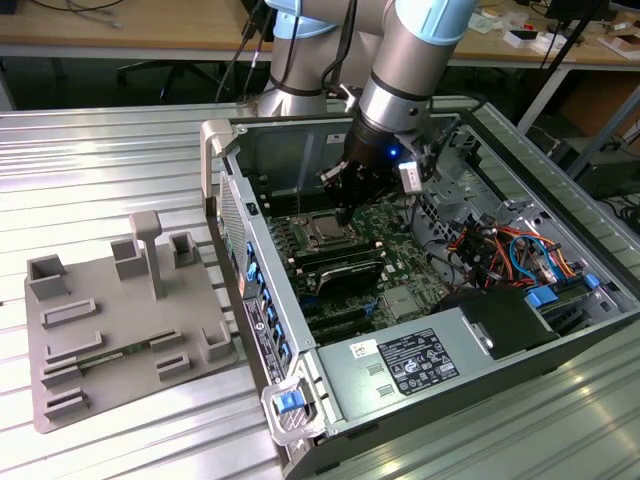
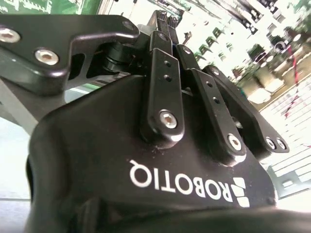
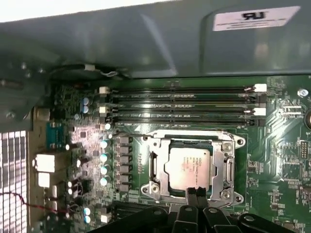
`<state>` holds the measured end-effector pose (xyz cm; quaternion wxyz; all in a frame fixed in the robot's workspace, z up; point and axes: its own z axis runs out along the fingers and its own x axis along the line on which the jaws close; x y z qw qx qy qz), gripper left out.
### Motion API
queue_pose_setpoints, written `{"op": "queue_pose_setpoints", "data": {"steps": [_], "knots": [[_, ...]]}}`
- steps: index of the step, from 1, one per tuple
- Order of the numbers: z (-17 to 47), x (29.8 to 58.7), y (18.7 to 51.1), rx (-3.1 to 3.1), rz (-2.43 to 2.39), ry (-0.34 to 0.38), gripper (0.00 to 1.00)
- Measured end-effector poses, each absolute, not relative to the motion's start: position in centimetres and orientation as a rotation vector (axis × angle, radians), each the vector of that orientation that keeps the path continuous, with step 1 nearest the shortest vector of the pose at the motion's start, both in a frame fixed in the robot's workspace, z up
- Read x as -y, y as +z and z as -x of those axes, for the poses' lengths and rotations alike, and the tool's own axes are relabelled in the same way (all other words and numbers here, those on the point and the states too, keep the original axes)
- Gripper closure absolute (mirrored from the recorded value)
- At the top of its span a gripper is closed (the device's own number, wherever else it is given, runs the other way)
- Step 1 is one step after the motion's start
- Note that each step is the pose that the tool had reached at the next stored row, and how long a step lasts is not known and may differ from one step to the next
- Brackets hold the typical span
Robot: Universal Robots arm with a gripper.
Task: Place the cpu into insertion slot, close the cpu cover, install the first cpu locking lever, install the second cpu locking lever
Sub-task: 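Install the first cpu locking lever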
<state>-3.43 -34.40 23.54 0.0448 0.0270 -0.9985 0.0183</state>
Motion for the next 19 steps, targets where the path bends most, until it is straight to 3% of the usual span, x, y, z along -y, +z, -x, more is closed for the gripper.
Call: {"op": "queue_pose_setpoints", "data": {"steps": [6, 19], "knots": [[3.43, 34.39, 23.54, 3.050, -0.153, 0.024, 0.89], [3.43, 34.40, 23.49, 3.107, -0.208, 0.033, 0.89]]}}
